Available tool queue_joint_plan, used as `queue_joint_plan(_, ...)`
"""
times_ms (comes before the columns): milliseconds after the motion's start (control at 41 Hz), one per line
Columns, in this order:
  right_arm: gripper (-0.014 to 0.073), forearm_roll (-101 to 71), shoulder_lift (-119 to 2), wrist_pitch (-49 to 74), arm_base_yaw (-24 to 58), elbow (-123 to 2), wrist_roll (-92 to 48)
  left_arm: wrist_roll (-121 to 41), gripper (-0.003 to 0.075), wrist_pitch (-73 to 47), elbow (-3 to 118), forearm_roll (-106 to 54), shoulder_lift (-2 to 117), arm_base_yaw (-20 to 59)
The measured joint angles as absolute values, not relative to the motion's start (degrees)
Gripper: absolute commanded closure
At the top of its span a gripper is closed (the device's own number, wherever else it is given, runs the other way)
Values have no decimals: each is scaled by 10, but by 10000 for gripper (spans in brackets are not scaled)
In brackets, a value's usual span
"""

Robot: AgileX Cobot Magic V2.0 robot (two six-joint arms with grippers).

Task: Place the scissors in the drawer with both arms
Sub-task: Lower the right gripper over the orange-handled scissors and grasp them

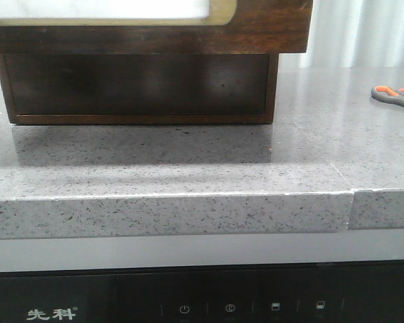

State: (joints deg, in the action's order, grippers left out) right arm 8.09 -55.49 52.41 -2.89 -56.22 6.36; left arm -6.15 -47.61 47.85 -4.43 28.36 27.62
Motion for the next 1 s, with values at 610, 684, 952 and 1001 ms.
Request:
queue_joint_plan(610,4,-3,-936,645,-44,-873,-45,-61,226,-474,479,-44,284,276)
queue_joint_plan(684,4,-13,-971,651,-51,-901,-46,-61,226,-474,479,-44,284,276)
queue_joint_plan(952,4,-39,-1078,660,-70,-982,-66,-61,226,-473,479,-44,284,276)
queue_joint_plan(1001,4,-37,-1094,660,-70,-993,-67,-61,226,-473,479,-44,284,276)
